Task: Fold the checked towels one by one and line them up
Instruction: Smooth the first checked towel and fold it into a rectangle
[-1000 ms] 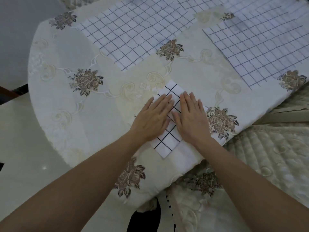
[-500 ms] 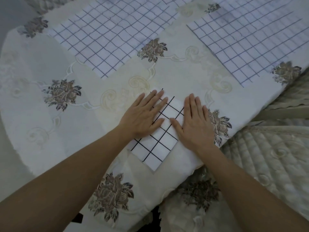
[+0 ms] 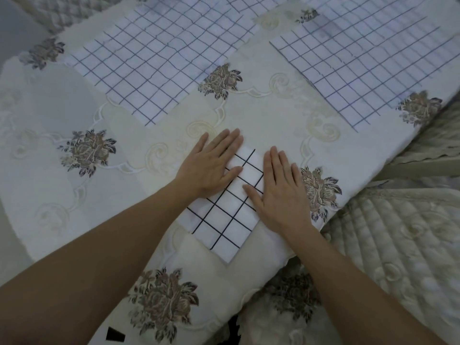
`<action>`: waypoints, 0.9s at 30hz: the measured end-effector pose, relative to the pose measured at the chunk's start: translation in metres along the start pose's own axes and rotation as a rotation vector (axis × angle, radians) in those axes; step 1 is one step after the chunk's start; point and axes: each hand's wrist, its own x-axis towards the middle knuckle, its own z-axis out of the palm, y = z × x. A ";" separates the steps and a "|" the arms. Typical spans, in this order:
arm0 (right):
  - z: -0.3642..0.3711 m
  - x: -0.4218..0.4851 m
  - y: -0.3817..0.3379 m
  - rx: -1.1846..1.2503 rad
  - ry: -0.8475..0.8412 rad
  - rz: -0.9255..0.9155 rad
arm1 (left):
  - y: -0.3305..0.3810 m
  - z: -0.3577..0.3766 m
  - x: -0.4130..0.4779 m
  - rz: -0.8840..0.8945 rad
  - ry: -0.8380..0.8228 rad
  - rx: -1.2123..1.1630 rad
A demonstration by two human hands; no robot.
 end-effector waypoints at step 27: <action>-0.022 -0.013 -0.028 0.013 0.016 0.026 | 0.027 0.011 -0.127 -0.197 -0.007 -0.002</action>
